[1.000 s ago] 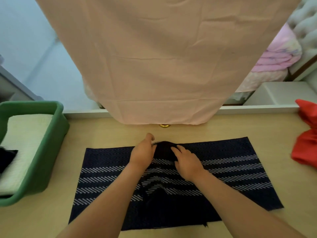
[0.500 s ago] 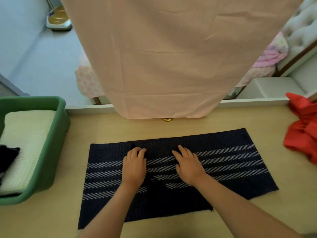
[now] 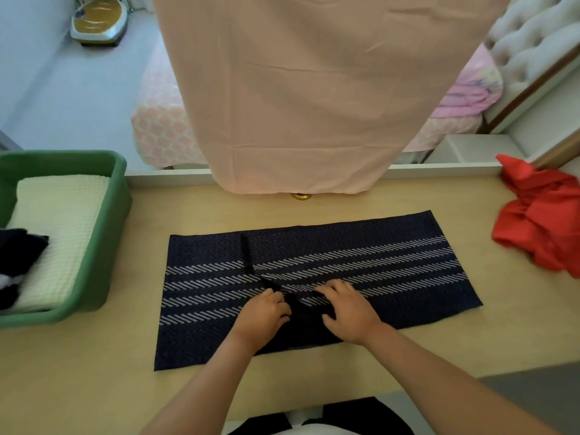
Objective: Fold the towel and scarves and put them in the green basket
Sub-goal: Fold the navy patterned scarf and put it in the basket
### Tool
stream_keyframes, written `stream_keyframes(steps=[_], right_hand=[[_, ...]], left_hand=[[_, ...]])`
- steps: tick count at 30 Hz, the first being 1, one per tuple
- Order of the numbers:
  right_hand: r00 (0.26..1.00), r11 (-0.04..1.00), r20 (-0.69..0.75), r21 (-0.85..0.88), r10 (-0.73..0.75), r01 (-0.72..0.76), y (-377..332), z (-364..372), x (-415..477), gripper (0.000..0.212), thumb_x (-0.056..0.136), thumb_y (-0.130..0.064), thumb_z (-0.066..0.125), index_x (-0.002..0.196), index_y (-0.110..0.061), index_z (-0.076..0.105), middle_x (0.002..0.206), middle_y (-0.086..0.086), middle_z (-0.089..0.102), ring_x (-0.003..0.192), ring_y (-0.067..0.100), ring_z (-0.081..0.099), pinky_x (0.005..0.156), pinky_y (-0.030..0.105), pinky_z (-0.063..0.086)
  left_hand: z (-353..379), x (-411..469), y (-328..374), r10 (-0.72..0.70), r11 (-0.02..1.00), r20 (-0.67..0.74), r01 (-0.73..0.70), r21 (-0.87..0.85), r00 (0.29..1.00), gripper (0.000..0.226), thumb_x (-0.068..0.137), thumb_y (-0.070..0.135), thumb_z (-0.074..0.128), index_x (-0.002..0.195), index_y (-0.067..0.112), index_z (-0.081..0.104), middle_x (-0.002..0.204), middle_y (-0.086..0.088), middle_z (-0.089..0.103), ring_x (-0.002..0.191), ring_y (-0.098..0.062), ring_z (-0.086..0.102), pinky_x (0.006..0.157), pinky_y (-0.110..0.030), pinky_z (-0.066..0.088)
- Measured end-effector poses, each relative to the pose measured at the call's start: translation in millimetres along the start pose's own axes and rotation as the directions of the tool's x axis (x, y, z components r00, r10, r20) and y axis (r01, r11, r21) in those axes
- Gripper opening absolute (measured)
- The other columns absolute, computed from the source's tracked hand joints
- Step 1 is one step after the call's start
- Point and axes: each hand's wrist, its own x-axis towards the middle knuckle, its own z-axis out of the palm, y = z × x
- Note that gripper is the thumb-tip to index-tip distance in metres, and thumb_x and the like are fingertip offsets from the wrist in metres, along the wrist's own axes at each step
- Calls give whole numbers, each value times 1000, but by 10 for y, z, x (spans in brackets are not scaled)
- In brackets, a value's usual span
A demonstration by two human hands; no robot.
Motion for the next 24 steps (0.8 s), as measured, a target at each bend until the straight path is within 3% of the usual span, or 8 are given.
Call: stream_keyframes(steps=[4,6,11,16,18,20,22,24], right_hand=[[1000,1000,21,-5,2,-2,-26,17,-75,77,86,-52,53,154,-31,22,150,-2,30,137,21,32,111,39,34],[1000,1000,24,-21,-16,16,-17,18,-105,75,85,-53,52,152,-33,26,152,-2,27,139,21,28,113,40,31],[995,995,23,-26,-94,94,37,53,-206,54,84,-52,48,137,-39,53,154,0,30,142,21,25,116,43,22],[992,992,-26,-27,-127,126,37,144,-244,44,93,-43,47,135,-34,55,157,4,29,144,22,23,118,44,20],[992,992,-14,-46,-122,121,34,181,-232,47,95,-40,48,142,-35,46,161,5,21,147,23,17,119,47,18],[995,993,40,-67,-92,95,21,195,-220,58,96,-42,50,151,-37,30,165,5,7,151,25,7,121,51,13],[993,991,87,-100,-76,85,23,193,-207,66,97,-46,49,155,-38,18,166,4,-1,152,25,1,120,54,11],[994,989,81,-116,-79,88,22,192,-202,64,97,-50,46,154,-38,20,165,5,4,151,25,5,118,55,15]], left_hand=[[-70,-128,69,-38,999,-193,31,-39,980,33,96,36,41,96,23,71,87,8,66,81,-14,58,72,-28,51],[-140,-235,83,-13,1000,-221,8,-21,975,26,94,31,44,82,24,65,78,10,60,75,-12,53,68,-27,46],[-125,-512,130,24,984,47,-32,174,999,33,89,38,41,70,25,65,76,7,56,75,-16,51,74,-33,43],[-65,-339,288,-160,959,-151,189,209,976,34,98,39,32,92,25,62,95,5,56,87,-21,56,77,-34,44],[-52,-185,377,-222,955,-127,242,171,967,37,98,43,33,120,28,59,124,4,56,112,-23,55,89,-38,47],[-35,-78,392,-355,921,45,341,189,934,53,100,51,28,151,34,29,160,4,23,146,-27,25,113,-47,32],[-21,-52,315,-491,862,165,451,230,855,64,101,57,23,155,36,-3,162,6,-12,151,-28,-7,119,-52,11],[-49,-65,249,-573,813,158,534,232,804,65,102,56,24,155,35,-6,163,4,-15,151,-28,-9,119,-52,11]])
